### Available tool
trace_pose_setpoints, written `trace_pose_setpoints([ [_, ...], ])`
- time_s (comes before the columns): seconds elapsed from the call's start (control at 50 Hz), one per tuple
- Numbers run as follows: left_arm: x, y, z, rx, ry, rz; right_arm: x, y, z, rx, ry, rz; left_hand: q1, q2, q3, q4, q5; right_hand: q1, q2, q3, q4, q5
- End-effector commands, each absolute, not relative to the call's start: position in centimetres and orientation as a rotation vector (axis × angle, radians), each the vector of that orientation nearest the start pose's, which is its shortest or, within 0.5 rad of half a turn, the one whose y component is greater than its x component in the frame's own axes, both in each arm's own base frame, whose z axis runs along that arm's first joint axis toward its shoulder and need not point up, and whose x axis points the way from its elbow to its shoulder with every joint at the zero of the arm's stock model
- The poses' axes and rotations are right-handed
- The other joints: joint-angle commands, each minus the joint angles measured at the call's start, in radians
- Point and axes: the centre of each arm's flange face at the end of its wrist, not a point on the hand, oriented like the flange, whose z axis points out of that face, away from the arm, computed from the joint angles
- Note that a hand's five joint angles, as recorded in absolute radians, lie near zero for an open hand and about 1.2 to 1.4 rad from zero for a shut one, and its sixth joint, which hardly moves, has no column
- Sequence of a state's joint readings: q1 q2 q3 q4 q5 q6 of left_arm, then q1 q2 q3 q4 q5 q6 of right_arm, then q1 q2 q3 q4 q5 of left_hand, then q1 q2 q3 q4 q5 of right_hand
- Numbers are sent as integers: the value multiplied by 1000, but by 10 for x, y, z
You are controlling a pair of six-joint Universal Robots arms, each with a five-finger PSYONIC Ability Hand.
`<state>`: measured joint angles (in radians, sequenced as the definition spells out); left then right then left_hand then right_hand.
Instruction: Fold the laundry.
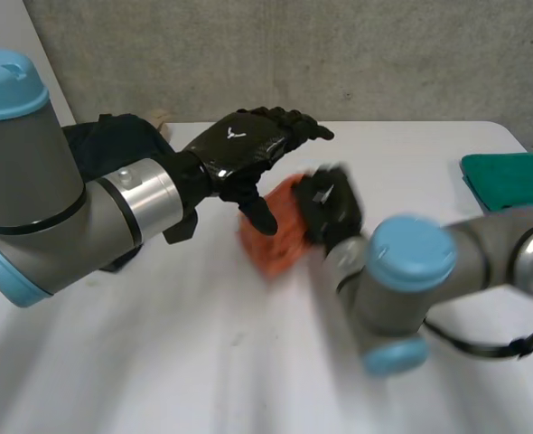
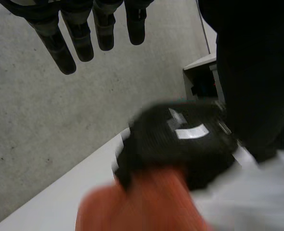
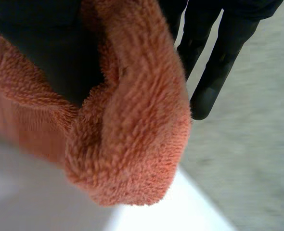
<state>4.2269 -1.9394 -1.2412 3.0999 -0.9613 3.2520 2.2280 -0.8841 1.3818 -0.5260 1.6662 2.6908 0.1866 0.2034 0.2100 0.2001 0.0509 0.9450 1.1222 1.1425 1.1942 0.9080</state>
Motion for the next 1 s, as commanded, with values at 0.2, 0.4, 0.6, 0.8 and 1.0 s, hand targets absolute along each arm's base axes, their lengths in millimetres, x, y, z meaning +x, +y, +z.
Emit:
trace_pose_setpoints([
  [0.2, -336, -238, 294, -1044, -1551, 1590, 212, -453, 270, -404, 1612, -2708, 18, 1, -5, 5, -21, 451, 274, 254, 202, 314],
  [0.4, -341, -233, 289, -1056, -1552, 1567, 105, -527, 176, -506, 1715, -2685, 18, 1, -5, 5, -21, 451, 274, 254, 202, 314],
  [0.6, -345, -228, 285, -1059, -1561, 1553, 24, -538, 105, -546, 1835, -2497, 21, 4, -2, 8, -18, 451, 274, 254, 202, 314],
  [0.8, -350, -221, 284, -1067, -1551, 1540, 8, -526, 105, -586, 1860, -2451, 21, 4, -2, 8, -18, 451, 274, 254, 202, 314],
  [1.0, -352, -216, 285, -1074, -1542, 1535, -5, -518, 98, -577, 1984, -2414, 21, 4, -2, 8, -18, -770, -948, -968, -1020, -908],
])
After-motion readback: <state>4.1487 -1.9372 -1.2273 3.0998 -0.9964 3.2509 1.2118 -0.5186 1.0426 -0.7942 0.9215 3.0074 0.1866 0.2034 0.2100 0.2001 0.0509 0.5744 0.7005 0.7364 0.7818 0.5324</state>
